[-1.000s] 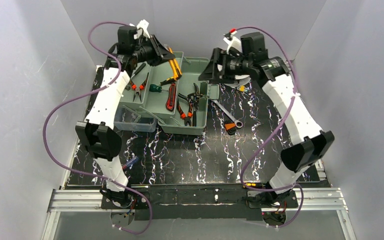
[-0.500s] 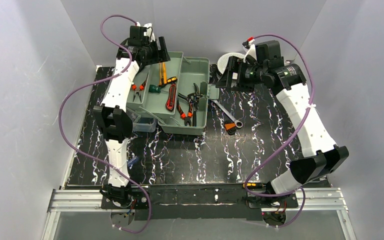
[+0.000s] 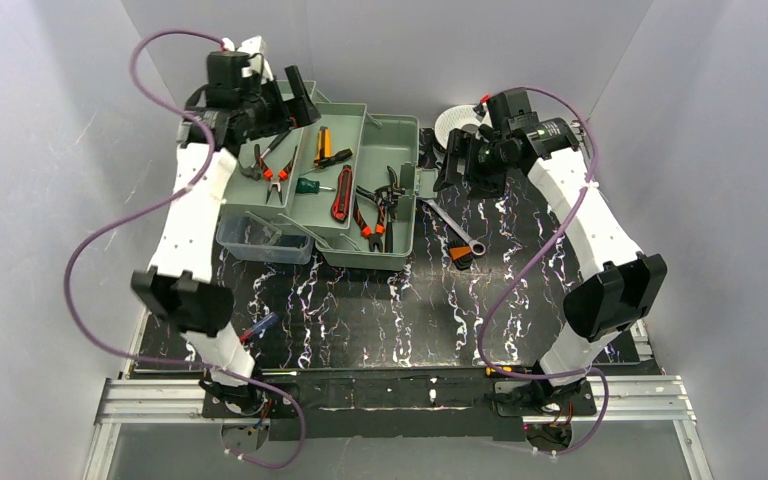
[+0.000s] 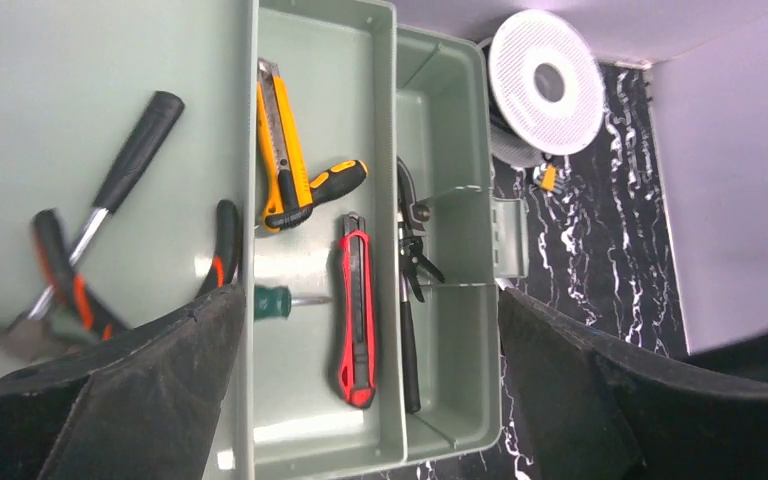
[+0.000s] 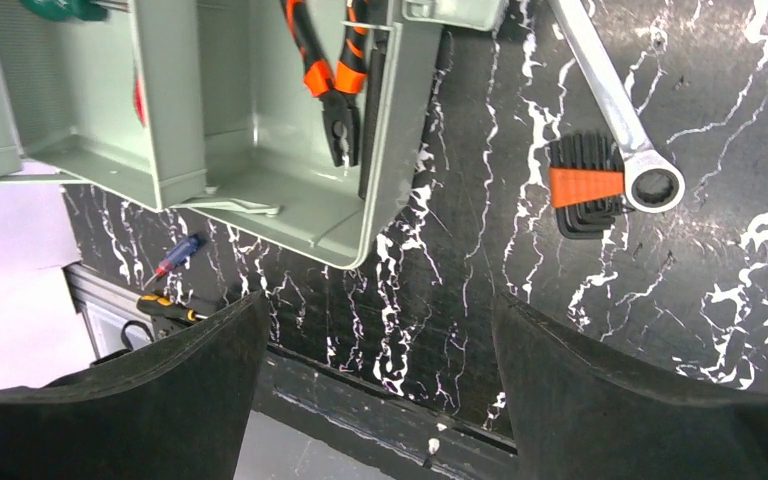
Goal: Pack the tool kit
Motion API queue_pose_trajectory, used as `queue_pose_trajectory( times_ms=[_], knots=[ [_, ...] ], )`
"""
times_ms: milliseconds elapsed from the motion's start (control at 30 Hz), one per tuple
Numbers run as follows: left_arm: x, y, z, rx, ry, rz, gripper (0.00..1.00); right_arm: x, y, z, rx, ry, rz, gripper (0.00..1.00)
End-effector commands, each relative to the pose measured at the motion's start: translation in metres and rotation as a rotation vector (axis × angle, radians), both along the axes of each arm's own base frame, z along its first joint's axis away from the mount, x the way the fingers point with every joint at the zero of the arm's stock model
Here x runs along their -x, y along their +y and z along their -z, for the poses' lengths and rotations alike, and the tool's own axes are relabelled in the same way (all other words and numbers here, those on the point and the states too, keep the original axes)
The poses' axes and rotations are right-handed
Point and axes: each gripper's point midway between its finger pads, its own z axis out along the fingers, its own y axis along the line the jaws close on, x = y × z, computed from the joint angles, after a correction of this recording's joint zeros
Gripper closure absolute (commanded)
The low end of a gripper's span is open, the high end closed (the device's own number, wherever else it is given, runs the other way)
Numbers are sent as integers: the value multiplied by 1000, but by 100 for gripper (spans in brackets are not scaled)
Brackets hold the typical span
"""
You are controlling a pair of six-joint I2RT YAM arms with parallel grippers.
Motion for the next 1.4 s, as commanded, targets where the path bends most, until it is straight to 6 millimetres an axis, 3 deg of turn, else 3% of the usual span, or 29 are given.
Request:
queue_pose_trajectory(
  times_ms=[0, 100, 200, 300, 333, 433, 633, 800, 933, 1000, 1033, 1233, 1367],
  knots=[
    [56, 33, -53, -66, -129, -29, 2, -1, -8, 0, 29, 12, 41, 12],
    [78, 55, -69, -141, -196, -38, 2, 0, -9, 15, 38, 39, 52, 13],
    [91, 76, -69, -210, -203, -97, 2, -2, -10, 26, 44, 45, 66, 13],
    [99, 110, -54, -223, -128, -235, 2, -7, -9, 37, 50, 58, 81, 14],
    [100, 137, -46, -189, -81, -327, 2, -9, -8, 40, 48, 62, 88, 14],
    [101, 177, -18, -12, 31, -489, 2, -16, -4, 47, 37, 64, 95, 14],
    [72, 223, 3, 115, 95, -647, 2, -27, 0, 56, 30, 46, 90, 15],
    [39, 262, 6, 392, 107, -723, 2, -34, 1, 57, -1, 15, 89, 15],
    [22, 283, 16, 538, 147, -743, 2, -39, 0, 57, -32, -1, 82, 15],
    [17, 286, 29, 582, 206, -737, 2, -39, -1, 59, -40, 4, 72, 15],
    [12, 287, 54, 618, 308, -744, 2, -40, -2, 63, -48, 19, 55, 15],
    [7, 280, 84, 692, 382, -726, 4, -39, -2, 77, -43, 65, 9, 17],
    [5, 272, 101, 736, 418, -685, 7, -36, 8, 88, -87, 109, -39, 20]
  ],
)
